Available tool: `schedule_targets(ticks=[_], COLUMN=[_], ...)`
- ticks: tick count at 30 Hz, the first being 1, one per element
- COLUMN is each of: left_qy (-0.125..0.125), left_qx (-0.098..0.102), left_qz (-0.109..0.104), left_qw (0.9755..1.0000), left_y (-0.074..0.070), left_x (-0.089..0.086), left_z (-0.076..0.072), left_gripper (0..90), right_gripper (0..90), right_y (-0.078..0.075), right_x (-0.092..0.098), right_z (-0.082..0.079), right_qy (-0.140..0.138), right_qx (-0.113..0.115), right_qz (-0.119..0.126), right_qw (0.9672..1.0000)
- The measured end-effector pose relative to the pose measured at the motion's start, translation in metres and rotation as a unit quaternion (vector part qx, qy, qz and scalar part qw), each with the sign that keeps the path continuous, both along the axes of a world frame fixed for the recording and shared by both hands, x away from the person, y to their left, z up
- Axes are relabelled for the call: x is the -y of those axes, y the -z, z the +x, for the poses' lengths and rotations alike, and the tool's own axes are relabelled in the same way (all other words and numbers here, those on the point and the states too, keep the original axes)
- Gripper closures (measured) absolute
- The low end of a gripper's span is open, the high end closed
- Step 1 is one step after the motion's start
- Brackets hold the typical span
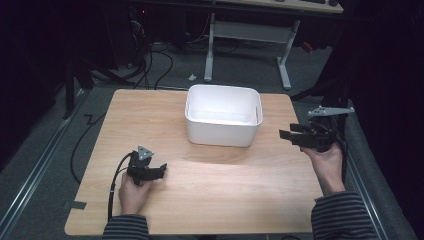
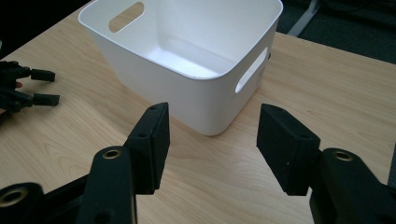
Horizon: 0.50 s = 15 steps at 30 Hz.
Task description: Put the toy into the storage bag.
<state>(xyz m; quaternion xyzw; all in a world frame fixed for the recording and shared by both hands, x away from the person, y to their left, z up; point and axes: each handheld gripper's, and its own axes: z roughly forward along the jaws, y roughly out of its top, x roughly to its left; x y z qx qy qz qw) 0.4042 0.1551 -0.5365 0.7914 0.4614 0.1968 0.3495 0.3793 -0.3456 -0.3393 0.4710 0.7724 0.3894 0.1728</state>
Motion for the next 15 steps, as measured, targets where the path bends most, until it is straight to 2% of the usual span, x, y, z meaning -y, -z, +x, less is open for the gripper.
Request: schedule_targets(ticks=[5,9,15], left_qy=[0.000,0.000,0.000], left_qx=[0.000,0.000,0.000], left_qz=[0.000,0.000,0.000], left_qw=[1.0000,1.0000,1.0000], left_y=[0.000,0.000,0.000], left_x=[0.000,0.000,0.000], left_z=[0.000,0.000,0.000], left_gripper=[20.6,20.6,20.6], right_gripper=[45.1,45.0,45.0], right_y=[0.005,0.008,0.008], right_x=[0.002,0.002,-0.008], right_z=[-0.012,-0.020,-0.031], right_qy=[-0.001,0.001,-0.016], right_qx=[0.003,0.008,0.016], right_qz=[0.004,-0.004,-0.008], right_qw=[1.0000,1.0000,0.9997])
